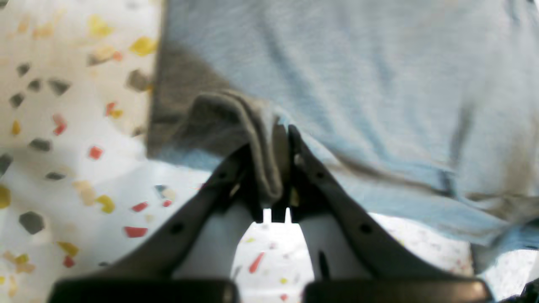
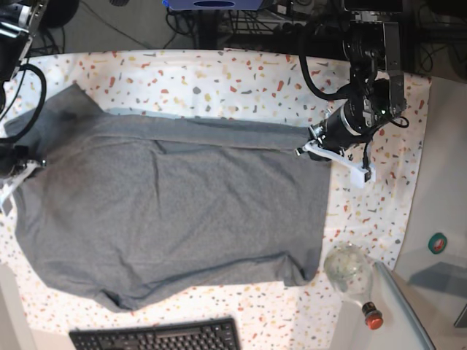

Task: Layout the t-shirt on the table in an organized manner, then fold the t-shirt properly
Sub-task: 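Fold the held shirt edge over with both grippers and release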

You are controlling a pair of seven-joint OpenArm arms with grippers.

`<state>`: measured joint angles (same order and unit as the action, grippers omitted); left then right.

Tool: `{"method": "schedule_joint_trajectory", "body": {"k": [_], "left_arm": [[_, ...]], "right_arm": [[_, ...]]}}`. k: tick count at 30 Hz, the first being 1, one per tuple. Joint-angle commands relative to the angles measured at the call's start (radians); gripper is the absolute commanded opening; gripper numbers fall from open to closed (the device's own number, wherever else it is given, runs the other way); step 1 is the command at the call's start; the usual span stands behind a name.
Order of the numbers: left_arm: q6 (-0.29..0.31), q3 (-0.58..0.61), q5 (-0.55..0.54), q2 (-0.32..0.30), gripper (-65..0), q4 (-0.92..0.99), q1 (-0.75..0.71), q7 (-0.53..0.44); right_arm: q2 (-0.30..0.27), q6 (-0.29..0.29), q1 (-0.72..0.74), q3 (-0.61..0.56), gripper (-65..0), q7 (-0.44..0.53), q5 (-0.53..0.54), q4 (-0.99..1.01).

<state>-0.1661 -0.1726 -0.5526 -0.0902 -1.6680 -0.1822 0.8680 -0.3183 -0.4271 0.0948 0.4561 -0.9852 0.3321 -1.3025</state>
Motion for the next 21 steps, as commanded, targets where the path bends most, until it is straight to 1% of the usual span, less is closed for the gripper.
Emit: {"method": "schedule_joint_trajectory", "body": {"k": [1,6,9,11,13,16,21], "left_arm": [[0.006,0.000,-0.010,-0.003,-65.0,-0.002,0.023,-0.013],[0.006,-0.005,-0.010,-0.010,-65.0,0.064,0.074,-0.013],[0.006,-0.005,-0.010,-0.010,-65.0,0.067,0.095,-0.013],[0.006,-0.005,-0.010,-0.010,-65.0,0.082,0.112,-0.013],[0.006,-0.005,-0.008,-0.010,-65.0,0.114,0.137,-0.013],[0.004,-0.005,-0.008,-0.010,-65.0,0.165,0.163,-0.016],[0.004,-0.005,-0.008,-0.010,-65.0,0.211,0.197,-0.017]], "right_arm": [[-0.035,0.001,0.032,0.005,-65.0,0.018,-0.004,-0.002],[-0.046,0.001,0.105,0.003,-65.0,0.027,-0.008,0.076],[-0.040,0.001,0.165,0.003,-65.0,0.036,-0.067,0.125],[-0.034,0.001,0.194,0.003,-65.0,0.058,-0.112,0.151],[-0.022,0.001,0.224,-0.039,-65.0,0.094,-0.138,0.192],[-0.026,0.001,0.260,-0.090,-65.0,0.140,-0.155,0.272],[-0.020,0.001,0.310,-0.099,-65.0,0.210,-0.207,0.373]]}}
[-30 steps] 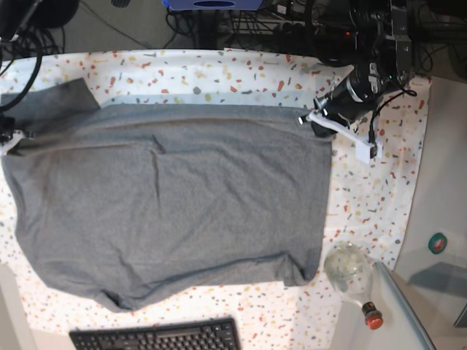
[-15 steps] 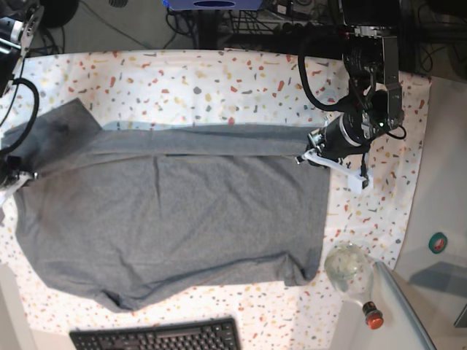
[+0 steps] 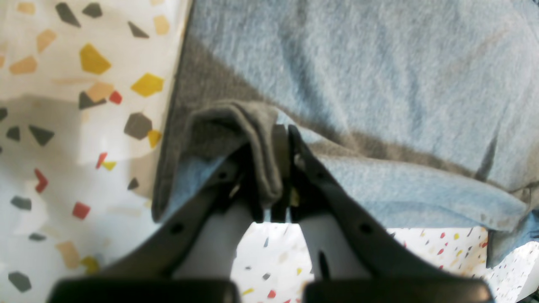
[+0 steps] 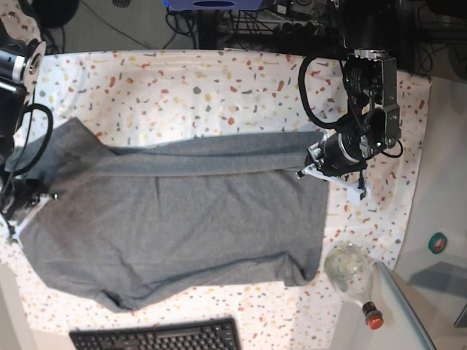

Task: Layout the t-shirt on the table in an organized manner, then fold the t-shirt properly
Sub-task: 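Fold the held shirt edge over with both grippers and release, then raise both grippers and smooth the shirt edge with the right gripper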

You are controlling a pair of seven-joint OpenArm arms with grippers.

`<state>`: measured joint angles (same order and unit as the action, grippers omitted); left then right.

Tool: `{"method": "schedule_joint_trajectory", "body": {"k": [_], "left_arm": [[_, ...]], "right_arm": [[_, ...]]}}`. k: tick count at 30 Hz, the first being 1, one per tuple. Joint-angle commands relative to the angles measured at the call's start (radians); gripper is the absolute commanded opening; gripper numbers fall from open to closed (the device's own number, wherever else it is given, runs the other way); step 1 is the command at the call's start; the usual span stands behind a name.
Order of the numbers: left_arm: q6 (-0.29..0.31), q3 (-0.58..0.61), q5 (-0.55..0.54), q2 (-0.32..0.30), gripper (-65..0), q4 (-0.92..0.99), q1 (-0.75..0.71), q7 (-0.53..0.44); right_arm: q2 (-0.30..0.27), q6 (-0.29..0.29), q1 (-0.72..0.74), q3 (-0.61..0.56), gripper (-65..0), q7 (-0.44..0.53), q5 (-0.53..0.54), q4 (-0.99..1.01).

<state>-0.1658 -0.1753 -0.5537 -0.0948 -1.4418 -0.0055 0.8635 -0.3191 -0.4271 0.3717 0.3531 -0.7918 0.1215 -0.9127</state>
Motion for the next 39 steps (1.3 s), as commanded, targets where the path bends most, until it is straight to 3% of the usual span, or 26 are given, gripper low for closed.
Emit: {"method": "schedule_joint_trajectory", "body": {"k": [1,15,16,19,21,22,24,28,31,33,39], "left_arm": [[0.004,-0.002,-0.007,-0.006,-65.0,-0.009,0.023,-0.013],[0.004,-0.003,-0.007,0.000,-65.0,-0.004,0.042,-0.014],[0.004,-0.003,-0.009,0.000,-60.7,-0.004,0.042,-0.014],[0.005,-0.003,-0.010,0.000,-27.8,-0.004,0.058,-0.014],[0.005,-0.003,-0.012,0.000,-10.7,-0.010,0.065,-0.014],[0.007,-0.003,-0.013,0.000,-5.8,-0.014,0.066,-0.014],[0.007,-0.022,-0.013,0.000,-0.3,-0.043,0.063,-0.016],[0.010,-0.163,-0.015,0.042,-0.5,-0.196,-0.011,-0.014],[0.013,-0.270,-0.015,0.065,-0.5,-0.282,-0.084,-0.014],[0.053,-0.332,-0.015,0.066,-0.5,-0.313,-0.144,-0.014],[0.398,-0.502,-0.012,0.066,-0.5,-0.403,-0.336,-0.014]], "right_arm": [[-0.018,0.001,0.042,0.004,-65.0,0.027,-0.009,-0.003],[-0.016,0.001,0.059,0.011,-65.0,0.059,-0.033,0.043],[-0.016,0.001,0.059,0.013,-57.5,0.047,-0.030,0.042],[-0.016,0.001,0.057,0.019,-31.4,0.016,-0.027,0.016],[-0.012,0.001,0.025,0.085,-23.3,0.004,-0.026,-0.062],[0.001,0.001,0.000,0.133,-22.8,-0.001,-0.019,-0.118],[0.033,0.001,-0.061,0.220,-22.8,-0.033,-0.001,-0.273],[0.140,0.001,-0.210,0.386,-22.8,-0.137,0.002,-0.575],[0.223,0.000,-0.302,0.462,-21.9,-0.145,0.002,-0.665],[0.254,-0.002,-0.331,0.470,-21.8,-0.143,0.002,-0.632],[0.275,-0.002,-0.349,0.493,-22.1,-0.039,0.002,-0.455]]}}
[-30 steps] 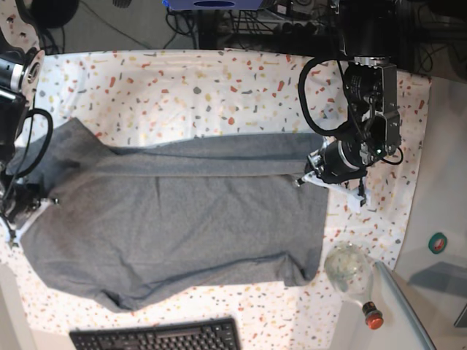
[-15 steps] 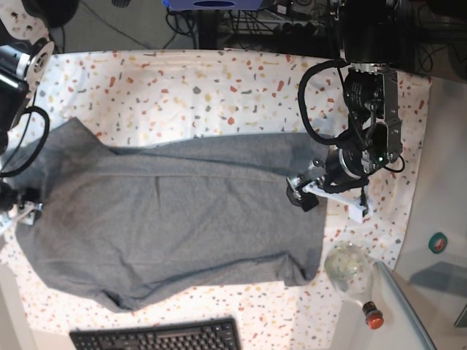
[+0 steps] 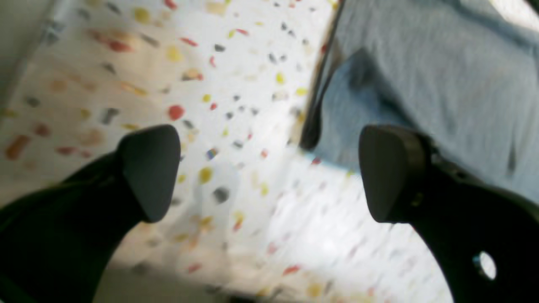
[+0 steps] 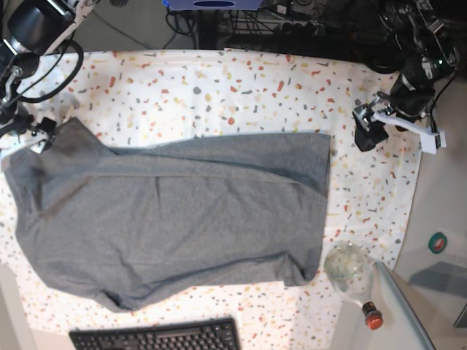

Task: Layout the t-shirt on the table in an organized manner, then fold the t-shirt properly
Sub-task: 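Raise both grippers and smooth the shirt edge with the right gripper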

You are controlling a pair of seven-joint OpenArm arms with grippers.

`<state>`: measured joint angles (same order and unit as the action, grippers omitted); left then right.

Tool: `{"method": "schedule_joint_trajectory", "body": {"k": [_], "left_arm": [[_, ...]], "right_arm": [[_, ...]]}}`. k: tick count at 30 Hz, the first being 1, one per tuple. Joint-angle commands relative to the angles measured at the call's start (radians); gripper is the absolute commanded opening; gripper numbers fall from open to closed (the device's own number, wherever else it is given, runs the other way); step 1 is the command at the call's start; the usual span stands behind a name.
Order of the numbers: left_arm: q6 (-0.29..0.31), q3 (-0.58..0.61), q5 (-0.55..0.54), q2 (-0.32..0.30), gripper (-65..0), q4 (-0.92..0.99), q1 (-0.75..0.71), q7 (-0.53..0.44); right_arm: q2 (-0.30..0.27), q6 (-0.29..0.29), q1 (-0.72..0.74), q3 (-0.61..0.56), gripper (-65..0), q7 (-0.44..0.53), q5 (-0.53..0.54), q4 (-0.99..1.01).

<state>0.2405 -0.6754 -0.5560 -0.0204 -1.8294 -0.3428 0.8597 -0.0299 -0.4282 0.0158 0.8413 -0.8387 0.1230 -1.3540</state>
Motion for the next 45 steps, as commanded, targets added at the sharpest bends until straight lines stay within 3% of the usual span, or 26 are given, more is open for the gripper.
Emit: {"method": "schedule_joint_trajectory", "body": {"k": [1,4,6,14,17,22,25,30,36,45], "left_arm": [[0.030,-0.030,-0.008,-0.008,-0.5,-0.014,-0.019,-0.010],[0.130,-0.099,-0.006,-0.008,-0.5,-0.011,-0.060,-0.010],[0.167,-0.120,-0.006,-0.008,-0.5,-0.011,-0.075,-0.010],[0.170,-0.128,-0.006,-0.010,-0.5,-0.011,-0.080,-0.010],[0.170,-0.128,-0.006,-0.010,-0.5,-0.011,-0.080,-0.010],[0.170,-0.128,-0.005,-0.010,-0.5,-0.011,-0.080,-0.010],[0.170,-0.128,-0.005,-0.010,-0.5,-0.011,-0.080,-0.010],[0.170,-0.128,-0.005,-0.010,-0.5,-0.011,-0.080,-0.010],[0.170,-0.128,-0.005,-0.014,-0.5,0.021,-0.080,-0.010],[0.170,-0.120,-0.005,-0.037,-0.5,0.073,-0.080,-0.010]], "right_arm": [[-0.014,-0.001,0.005,0.005,-22.1,0.009,0.000,0.009],[-0.014,-0.002,0.005,0.003,-21.9,0.020,0.002,0.067],[-0.014,-0.002,0.000,-0.001,-22.1,0.020,0.030,0.091],[-0.003,-0.008,-0.041,-0.109,-22.2,0.017,0.068,0.109],[0.012,-0.041,-0.075,-0.146,-22.5,0.019,0.103,0.066],[0.014,-0.044,-0.083,-0.147,-23.3,0.020,0.134,0.060],[0.014,-0.045,-0.080,-0.141,-33.5,0.020,0.134,0.060],[0.014,-0.050,-0.067,-0.139,-64.5,0.042,0.136,0.061],[0.015,-0.050,-0.055,-0.142,-65.0,0.028,0.136,0.054],[0.002,-0.044,0.037,-0.210,-65.0,-0.077,0.129,-0.029]]}}
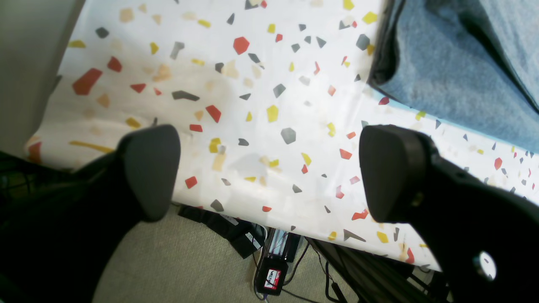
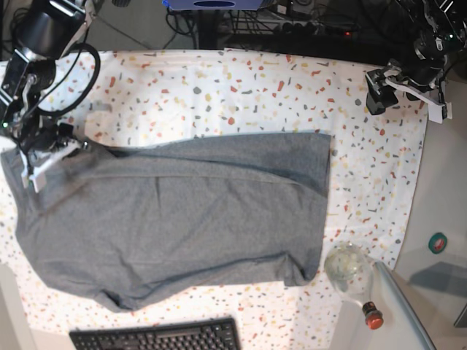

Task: Layout the t-shirt on the table in an organized manner, then fold the t-shirt properly
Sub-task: 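Raise both grippers and smooth the shirt edge with the right gripper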

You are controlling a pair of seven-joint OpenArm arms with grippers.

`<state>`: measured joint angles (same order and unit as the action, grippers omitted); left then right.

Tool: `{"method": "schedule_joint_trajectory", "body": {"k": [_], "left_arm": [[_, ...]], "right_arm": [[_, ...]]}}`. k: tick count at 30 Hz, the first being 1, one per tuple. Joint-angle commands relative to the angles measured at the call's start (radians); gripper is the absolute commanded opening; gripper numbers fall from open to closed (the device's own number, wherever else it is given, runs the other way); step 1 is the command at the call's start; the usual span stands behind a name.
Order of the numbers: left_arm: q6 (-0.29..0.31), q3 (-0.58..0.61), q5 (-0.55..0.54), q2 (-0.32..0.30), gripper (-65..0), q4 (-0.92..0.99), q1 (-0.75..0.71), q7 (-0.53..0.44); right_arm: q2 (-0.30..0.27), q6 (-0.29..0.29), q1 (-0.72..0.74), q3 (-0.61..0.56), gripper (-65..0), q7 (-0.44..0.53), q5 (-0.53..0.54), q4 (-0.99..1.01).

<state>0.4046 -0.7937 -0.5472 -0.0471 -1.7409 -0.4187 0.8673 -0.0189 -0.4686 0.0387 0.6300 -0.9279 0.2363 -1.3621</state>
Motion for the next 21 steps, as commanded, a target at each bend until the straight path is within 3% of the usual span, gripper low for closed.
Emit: {"method": "schedule_joint_trajectory", "body": {"k": [1,4,8,11,14,15,19,21], "left_arm": [[0.006,0.001,-0.014,-0.010,-0.5,-0.015,-0.004,-0.018],[0.004,0.067,-0.007,-0.012,-0.5,-0.017,-0.004,-0.018],[0.004,0.178,0.143,0.005,-0.5,0.006,-0.001,-0.018],[0.004,0.185,0.192,0.043,-0.5,0.075,0.007,-0.018],[0.004,0.191,0.192,0.054,-0.5,0.095,0.007,-0.018],[0.004,0.187,0.192,0.057,-0.5,0.098,0.007,-0.018],[0.004,0.185,0.192,0.057,-0.5,0.091,0.004,-0.018],[0.004,0.185,0.192,0.056,-0.5,0.091,0.004,-0.018]], "right_arm": [[-0.025,-0.003,0.034,-0.014,-65.0,0.000,0.016,-0.020],[-0.048,0.012,0.097,-0.060,-65.0,-0.010,0.016,-0.017],[-0.088,0.115,0.189,-0.128,-65.0,-0.009,0.015,0.000],[-0.125,0.169,0.263,-0.221,-65.0,-0.013,0.015,0.080],[-0.138,0.176,0.306,-0.281,-65.0,-0.015,0.016,0.151],[-0.138,0.176,0.309,-0.290,-61.5,-0.012,0.016,0.155],[-0.140,0.176,0.306,-0.286,-25.5,-0.009,0.016,0.140],[-0.140,0.176,0.275,-0.229,-17.0,-0.009,0.019,0.079]]}}
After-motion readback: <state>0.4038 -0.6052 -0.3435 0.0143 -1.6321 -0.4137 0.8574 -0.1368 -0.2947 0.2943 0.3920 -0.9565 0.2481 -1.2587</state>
